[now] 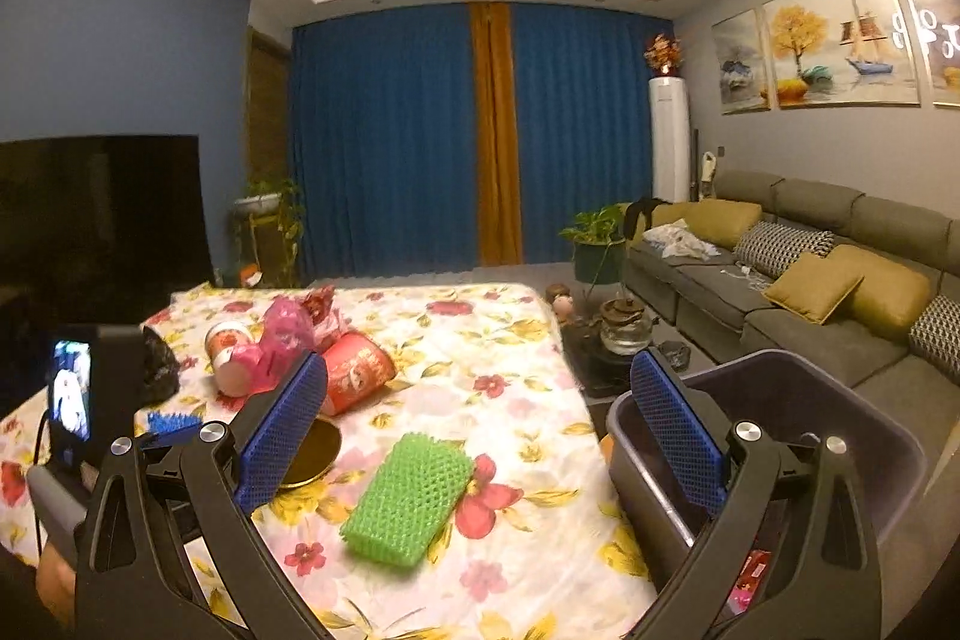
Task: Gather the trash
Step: 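Move both tools back over the table toward the remaining trash, then grasp the red paper can with the left tool while the right tool grasps the green mesh sleeve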
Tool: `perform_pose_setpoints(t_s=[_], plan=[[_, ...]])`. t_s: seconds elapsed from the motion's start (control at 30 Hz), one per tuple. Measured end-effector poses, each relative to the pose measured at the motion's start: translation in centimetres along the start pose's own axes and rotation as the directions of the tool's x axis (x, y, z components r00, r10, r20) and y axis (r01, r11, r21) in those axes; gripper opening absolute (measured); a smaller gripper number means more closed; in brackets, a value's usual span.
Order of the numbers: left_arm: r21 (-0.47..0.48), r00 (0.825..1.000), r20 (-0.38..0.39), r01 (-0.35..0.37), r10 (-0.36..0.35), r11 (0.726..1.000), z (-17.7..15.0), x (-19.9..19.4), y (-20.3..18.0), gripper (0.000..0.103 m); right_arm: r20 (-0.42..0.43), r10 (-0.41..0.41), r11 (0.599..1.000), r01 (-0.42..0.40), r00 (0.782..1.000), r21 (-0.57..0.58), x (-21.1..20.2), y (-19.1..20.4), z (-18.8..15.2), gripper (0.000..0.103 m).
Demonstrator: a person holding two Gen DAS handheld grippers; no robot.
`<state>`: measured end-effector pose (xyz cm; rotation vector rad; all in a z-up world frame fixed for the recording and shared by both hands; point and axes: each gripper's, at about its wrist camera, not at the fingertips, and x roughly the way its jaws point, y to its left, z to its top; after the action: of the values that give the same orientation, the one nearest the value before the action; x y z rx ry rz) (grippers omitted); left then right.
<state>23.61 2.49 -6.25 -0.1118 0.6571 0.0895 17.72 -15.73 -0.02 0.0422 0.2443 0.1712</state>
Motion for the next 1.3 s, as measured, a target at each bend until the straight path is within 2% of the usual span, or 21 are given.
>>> perform_pose_setpoints(t_s=[0.13,0.17,0.23,0.27,0.33,0.37,0.43,0.63,0.87,0.97,1.07,1.3], plan=[[-0.034,0.998,-0.058,0.014,-0.016,0.999,0.1,1.5,0.5,0.04,-0.025,0.023,1.0,-0.023,0.999,-0.019,0.8,0.5,-0.3,0.097],[-0.042,0.998,-0.067,0.017,-0.02,0.999,0.1,1.7,0.7,0.037,-0.035,0.03,0.999,-0.031,0.999,-0.025,1.1,0.7,-0.5,0.092],[-0.062,0.996,-0.08,0.031,-0.036,0.998,0.0,2.0,1.2,0.024,-0.06,0.041,0.998,-0.044,0.997,-0.038,1.7,1.1,-0.8,0.087],[-0.067,0.996,-0.082,0.032,-0.037,0.997,0.0,2.0,1.2,0.021,-0.076,0.047,0.998,-0.05,0.996,-0.044,2.1,1.3,-1.0,0.079],[-0.08,0.995,-0.083,0.046,-0.053,0.996,-0.1,2.0,1.4,0.006,-0.116,0.057,0.997,-0.062,0.992,-0.044,3.0,1.6,-1.3,0.071],[-0.086,0.995,-0.08,0.051,-0.058,0.995,-0.1,1.9,1.5,0.003,-0.135,0.066,0.997,-0.071,0.989,-0.036,3.5,1.6,-1.6,0.067],[-0.094,0.996,-0.058,0.062,-0.068,0.994,-0.1,1.5,1.8,0.002,-0.165,0.074,0.997,-0.079,0.983,-0.024,4.1,1.6,-2.0,0.064],[-0.106,0.998,0.028,0.063,-0.06,0.992,0.2,-1.3,2.5,0.002,-0.278,0.078,0.996,-0.084,0.957,-0.008,6.8,2.1,-3.4,0.063],[-0.12,0.992,0.115,0.071,-0.057,0.99,0.2,-5.3,3.9,0.002,-0.41,0.071,0.997,-0.074,0.909,0.007,10.2,2.4,-5.2,0.063],[-0.125,0.989,0.136,0.069,-0.052,0.99,0.1,-6.2,4.5,0.002,-0.457,0.064,0.998,-0.07,0.887,0.003,11.2,2.6,-5.8,0.063],[-0.125,0.989,0.139,0.072,-0.054,0.99,0.0,-6.5,4.8,0.002,-0.474,0.062,0.998,-0.063,0.878,0.013,11.7,2.7,-6.1,0.063],[-0.127,0.988,0.144,0.081,-0.062,0.989,-0.3,-7.1,5.1,0.002,-0.578,0.052,0.997,-0.072,0.815,-0.012,13.9,3.3,-7.1,0.061]])
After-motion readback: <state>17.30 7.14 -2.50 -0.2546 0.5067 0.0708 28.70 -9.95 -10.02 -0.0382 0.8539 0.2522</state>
